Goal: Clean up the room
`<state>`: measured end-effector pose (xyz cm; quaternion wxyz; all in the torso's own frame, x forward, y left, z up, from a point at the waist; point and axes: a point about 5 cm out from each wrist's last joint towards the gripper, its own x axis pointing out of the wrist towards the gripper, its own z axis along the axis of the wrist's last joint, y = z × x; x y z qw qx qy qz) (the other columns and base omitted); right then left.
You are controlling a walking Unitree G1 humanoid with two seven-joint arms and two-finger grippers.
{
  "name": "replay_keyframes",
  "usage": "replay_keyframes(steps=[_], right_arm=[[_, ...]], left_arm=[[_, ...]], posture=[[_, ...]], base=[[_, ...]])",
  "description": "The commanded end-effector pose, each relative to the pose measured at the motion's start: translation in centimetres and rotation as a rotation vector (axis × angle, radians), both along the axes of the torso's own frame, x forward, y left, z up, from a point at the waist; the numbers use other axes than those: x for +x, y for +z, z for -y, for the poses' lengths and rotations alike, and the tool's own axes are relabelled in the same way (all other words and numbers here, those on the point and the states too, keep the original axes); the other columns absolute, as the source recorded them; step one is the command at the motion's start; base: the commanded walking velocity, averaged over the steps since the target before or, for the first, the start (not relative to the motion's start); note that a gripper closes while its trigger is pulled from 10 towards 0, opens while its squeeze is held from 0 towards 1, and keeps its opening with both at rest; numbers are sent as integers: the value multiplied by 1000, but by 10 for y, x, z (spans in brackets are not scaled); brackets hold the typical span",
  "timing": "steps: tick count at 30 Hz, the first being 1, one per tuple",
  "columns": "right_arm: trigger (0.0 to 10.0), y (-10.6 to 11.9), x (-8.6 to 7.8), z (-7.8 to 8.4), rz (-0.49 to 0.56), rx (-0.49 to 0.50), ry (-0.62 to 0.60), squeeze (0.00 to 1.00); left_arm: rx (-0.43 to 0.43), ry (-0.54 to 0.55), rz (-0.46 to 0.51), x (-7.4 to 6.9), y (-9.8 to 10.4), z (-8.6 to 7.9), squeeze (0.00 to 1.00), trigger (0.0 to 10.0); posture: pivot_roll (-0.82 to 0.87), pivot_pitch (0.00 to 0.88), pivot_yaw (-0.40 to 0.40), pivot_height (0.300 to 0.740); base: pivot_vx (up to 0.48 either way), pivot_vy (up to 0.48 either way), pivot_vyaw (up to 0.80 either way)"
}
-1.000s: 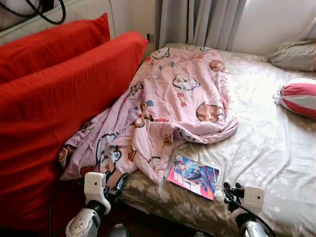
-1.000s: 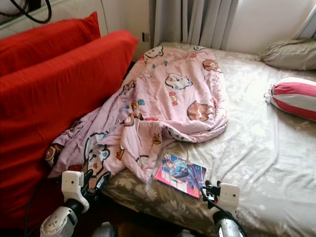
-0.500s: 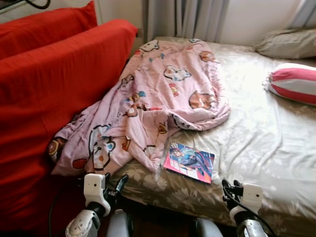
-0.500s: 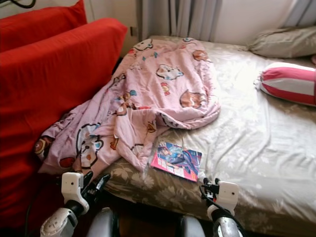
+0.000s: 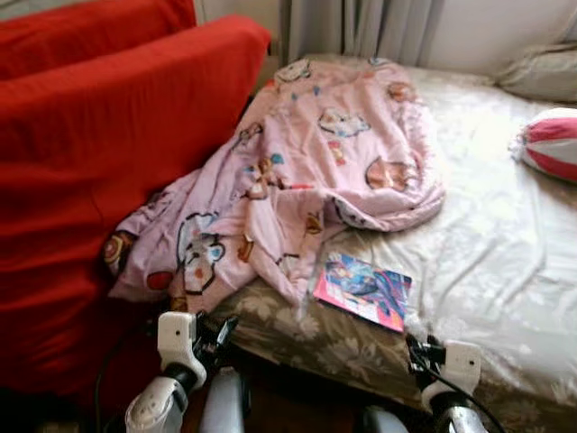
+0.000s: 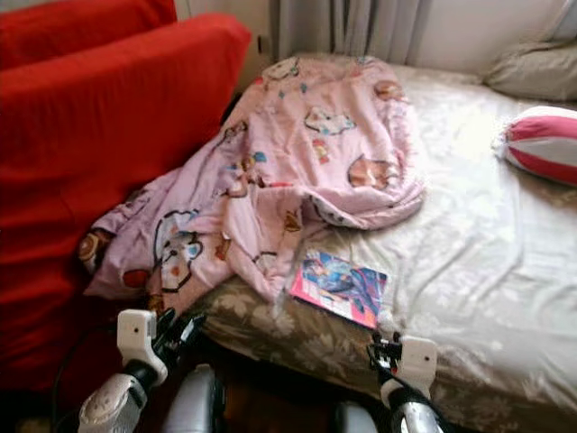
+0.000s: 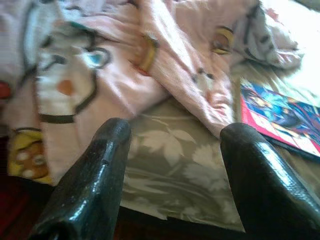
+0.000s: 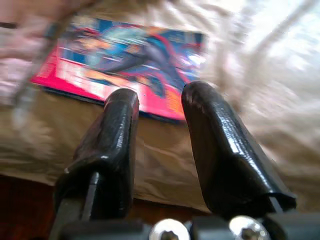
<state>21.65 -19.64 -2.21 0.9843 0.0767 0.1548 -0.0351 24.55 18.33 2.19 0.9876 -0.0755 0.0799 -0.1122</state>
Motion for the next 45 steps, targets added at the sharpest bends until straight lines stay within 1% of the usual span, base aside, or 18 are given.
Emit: replay_keyframes(steps=[1, 8, 21, 22, 25, 27, 29, 31, 34, 35, 37, 41, 43, 44, 45], right_arm=[[10000, 1, 3, -4, 13, 17, 9, 0], [10000, 0, 4, -2, 7, 35, -30, 0], [10000, 2, 10, 14, 8, 33, -159, 0], [10000, 1, 10, 18, -1, 38, -208, 0], [10000, -1, 11, 26, -34, 52, -290, 0], [10000, -2, 11, 27, -40, 55, -303, 0], [10000, -2, 10, 31, -44, 52, -341, 0], [10000, -2, 9, 33, -44, 43, -353, 0], [10000, -3, 9, 35, -64, 17, -341, 0], [10000, -4, 10, 37, -87, -9, -330, 0], [10000, -4, 12, 40, -107, -18, -321, 0], [10000, -7, 18, 46, -217, -109, -246, 0], [10000, -6, 21, 49, -242, -126, -212, 0], [10000, -7, 23, 50, -279, -162, -171, 0], [10000, -5, 27, 52, -314, -259, -75, 0]], left_arm=[[-7, 18, -5, -4, -2, -5, 0, 10000], [-6, 12, -6, -3, -3, -5, 0, 10000], [-4, 7, -9, -3, -4, -4, 0, 10000], [-4, 6, -7, -3, -4, -4, 0, 10000], [-2, 3, -10, -4, -4, -3, 0, 10000], [-2, 3, -11, -4, -4, -4, 0, 10000], [1, 1, -15, -5, -5, -4, 0, 10000], [5, -1, -20, -7, -6, -3, 0, 10000], [7, -6, -24, -8, -7, -3, 0, 10000], [8, -6, -26, -9, -7, -3, 0, 10000], [9, -8, -28, -10, -8, -3, 0, 10000], [14, -17, -32, -13, -9, -2, 0, 10000], [15, -18, -37, -14, -9, -2, 0, 10000], [16, -19, -39, -14, -9, -2, 0, 10000], [18, -21, -41, -15, -9, -2, 0, 10000]], posture=[[70, 107, -20, 632], [73, 110, -17, 632], [74, 112, -13, 632], [78, 113, -14, 632], [79, 117, -13, 632], [80, 118, -13, 632], [80, 120, -12, 632], [82, 121, -11, 632], [83, 123, -10, 632], [85, 125, -9, 632], [87, 126, -9, 632], [95, 134, -7, 632], [103, 141, -5, 632], [103, 141, -5, 632], [107, 147, -5, 632]], base=[[277, 0, 0], [281, 0, 0], [284, 0, 0], [292, 0, 0], [92, 0, -179], [0, 0, -619], [0, 0, -547], [0, 0, 0], [0, 0, 0], [0, 0, 0], [0, 0, 0], [0, 0, 0], [0, 0, 0], [0, 0, 0], [0, 0, 0]])
